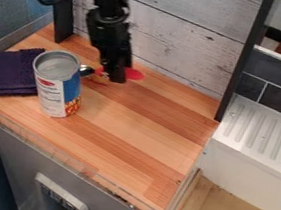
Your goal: Move the red spoon beside the can
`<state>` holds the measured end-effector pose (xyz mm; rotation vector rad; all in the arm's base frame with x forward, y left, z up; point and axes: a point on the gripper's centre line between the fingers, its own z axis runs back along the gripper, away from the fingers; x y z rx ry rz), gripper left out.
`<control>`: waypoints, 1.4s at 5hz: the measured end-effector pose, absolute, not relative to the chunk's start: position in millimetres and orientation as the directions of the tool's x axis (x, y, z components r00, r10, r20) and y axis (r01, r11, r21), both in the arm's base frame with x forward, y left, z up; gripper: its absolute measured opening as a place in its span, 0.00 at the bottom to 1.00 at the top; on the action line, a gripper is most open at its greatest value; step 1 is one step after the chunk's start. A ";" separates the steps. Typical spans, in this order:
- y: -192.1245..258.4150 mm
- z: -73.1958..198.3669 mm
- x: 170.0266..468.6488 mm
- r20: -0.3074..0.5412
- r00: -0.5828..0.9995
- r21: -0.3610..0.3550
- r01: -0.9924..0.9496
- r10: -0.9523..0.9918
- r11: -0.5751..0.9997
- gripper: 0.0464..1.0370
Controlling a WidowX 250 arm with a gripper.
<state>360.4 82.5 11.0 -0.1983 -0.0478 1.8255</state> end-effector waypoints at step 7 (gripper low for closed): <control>29.9 -29.8 351.4 0.224 -0.133 -0.119 -0.987 0.965 -0.108 0.76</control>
